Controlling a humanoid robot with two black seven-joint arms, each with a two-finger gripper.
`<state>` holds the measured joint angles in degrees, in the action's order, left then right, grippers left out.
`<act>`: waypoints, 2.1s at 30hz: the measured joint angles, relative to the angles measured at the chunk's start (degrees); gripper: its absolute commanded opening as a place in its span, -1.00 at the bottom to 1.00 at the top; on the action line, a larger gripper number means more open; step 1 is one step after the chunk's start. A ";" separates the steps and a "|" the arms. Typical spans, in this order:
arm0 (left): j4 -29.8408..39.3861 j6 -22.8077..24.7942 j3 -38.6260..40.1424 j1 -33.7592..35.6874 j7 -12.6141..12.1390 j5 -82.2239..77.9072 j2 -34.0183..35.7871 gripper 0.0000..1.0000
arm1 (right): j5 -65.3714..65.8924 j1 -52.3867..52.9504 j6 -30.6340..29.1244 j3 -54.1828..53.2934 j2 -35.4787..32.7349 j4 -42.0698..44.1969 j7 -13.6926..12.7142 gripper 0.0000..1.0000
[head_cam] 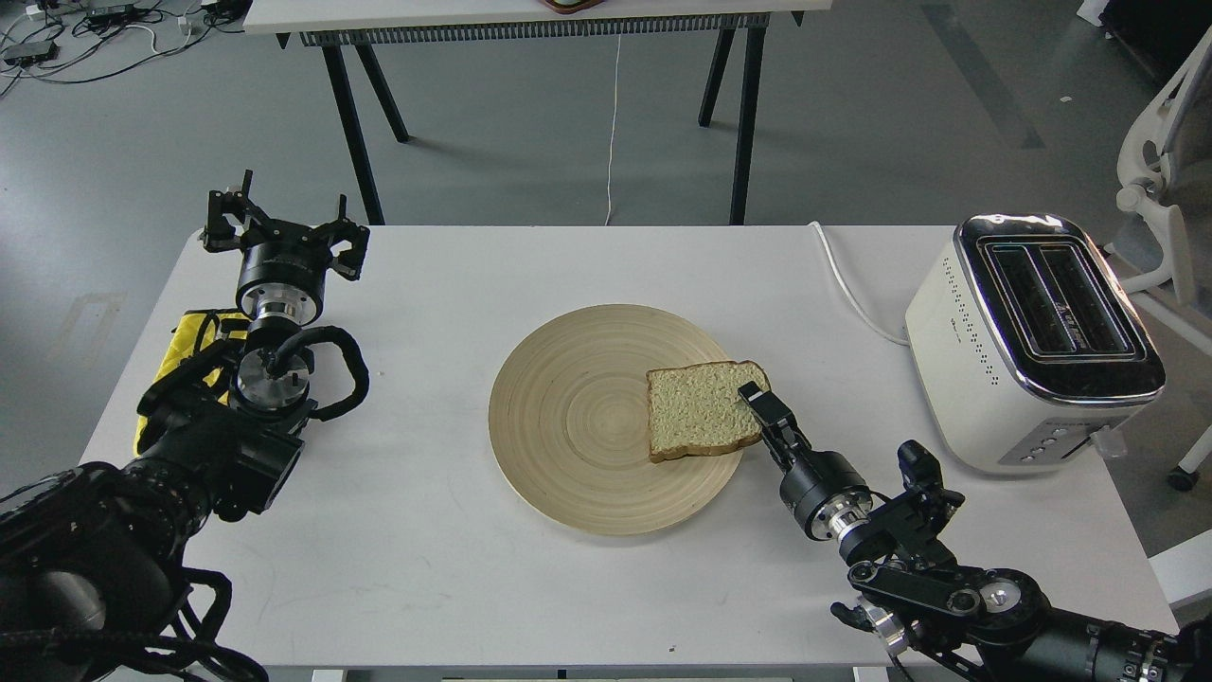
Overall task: Put bread in toaster with right arm
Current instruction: 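Close the right gripper on the edge of the bread slice, then lift the bread with the right gripper and carry it above the toaster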
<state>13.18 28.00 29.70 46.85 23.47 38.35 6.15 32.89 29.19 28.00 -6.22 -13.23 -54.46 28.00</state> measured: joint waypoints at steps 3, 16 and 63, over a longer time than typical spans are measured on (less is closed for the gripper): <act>0.00 0.00 0.00 0.00 0.00 0.00 0.00 1.00 | -0.02 -0.23 0.00 -0.08 -0.25 -0.01 0.00 -0.37; 0.00 0.00 0.01 0.00 0.00 0.00 0.00 1.00 | -0.02 -0.54 0.00 -0.44 -0.39 -0.16 0.02 -0.81; 0.00 0.00 0.01 -0.01 0.00 0.01 0.00 1.00 | 11.91 8.62 0.00 -4.55 -62.32 -28.60 -1.03 -0.90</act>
<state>13.18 28.00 29.71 46.84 23.47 38.36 6.15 44.80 37.81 28.00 -10.77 -75.55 -83.06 26.97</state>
